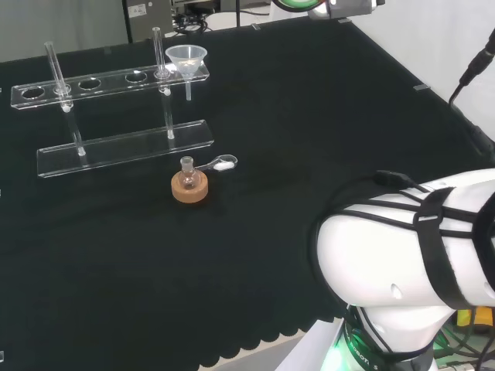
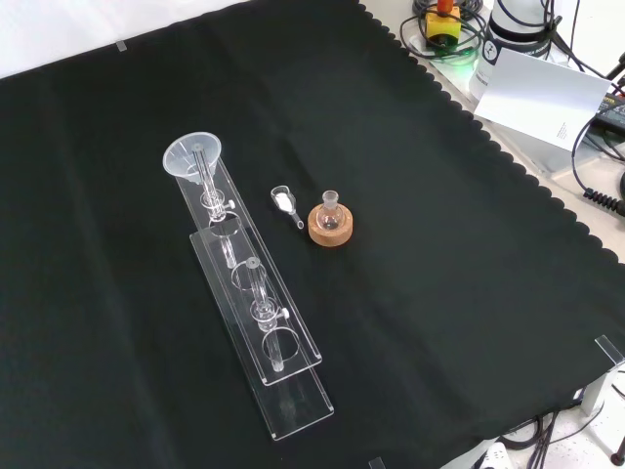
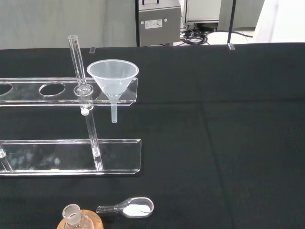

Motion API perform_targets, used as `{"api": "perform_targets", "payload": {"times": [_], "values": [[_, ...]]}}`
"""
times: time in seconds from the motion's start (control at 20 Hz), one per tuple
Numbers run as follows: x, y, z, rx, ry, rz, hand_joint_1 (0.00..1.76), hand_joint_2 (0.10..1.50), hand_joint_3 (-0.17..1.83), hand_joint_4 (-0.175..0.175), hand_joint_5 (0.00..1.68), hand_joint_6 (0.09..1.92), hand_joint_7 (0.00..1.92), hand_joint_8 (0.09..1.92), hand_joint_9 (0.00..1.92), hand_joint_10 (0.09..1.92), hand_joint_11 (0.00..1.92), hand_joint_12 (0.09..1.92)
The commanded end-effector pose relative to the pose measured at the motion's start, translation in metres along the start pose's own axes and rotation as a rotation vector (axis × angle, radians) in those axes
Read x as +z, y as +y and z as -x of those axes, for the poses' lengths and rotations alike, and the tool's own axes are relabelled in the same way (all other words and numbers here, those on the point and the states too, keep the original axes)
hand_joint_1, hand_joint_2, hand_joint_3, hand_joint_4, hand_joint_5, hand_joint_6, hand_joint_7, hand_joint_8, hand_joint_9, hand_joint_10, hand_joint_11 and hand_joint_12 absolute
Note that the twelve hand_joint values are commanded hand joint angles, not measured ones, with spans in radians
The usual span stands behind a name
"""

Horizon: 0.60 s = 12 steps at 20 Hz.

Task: Pick up the funnel from the transparent funnel stand.

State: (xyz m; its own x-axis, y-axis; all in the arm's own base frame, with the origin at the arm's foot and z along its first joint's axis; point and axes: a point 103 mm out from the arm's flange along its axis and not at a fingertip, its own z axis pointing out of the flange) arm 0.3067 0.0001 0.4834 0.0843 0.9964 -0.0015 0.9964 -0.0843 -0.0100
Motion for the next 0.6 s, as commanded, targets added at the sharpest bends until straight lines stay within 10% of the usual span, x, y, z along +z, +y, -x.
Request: {"api": "perform_targets", "payload": {"times": [0.05,0.6], "values": [[-0.001,0.002,0.006,0.004,-0.013,0.012,0.00,1.12,0.56,-0.003,0.11,0.16,0.03,0.12,0.05,0.62,0.03,1.28],[0.004,0.012,0.004,0.030,-0.076,0.008,0.00,1.20,0.40,-0.003,0.15,0.09,0.01,0.15,0.05,0.62,0.00,1.34]]}}
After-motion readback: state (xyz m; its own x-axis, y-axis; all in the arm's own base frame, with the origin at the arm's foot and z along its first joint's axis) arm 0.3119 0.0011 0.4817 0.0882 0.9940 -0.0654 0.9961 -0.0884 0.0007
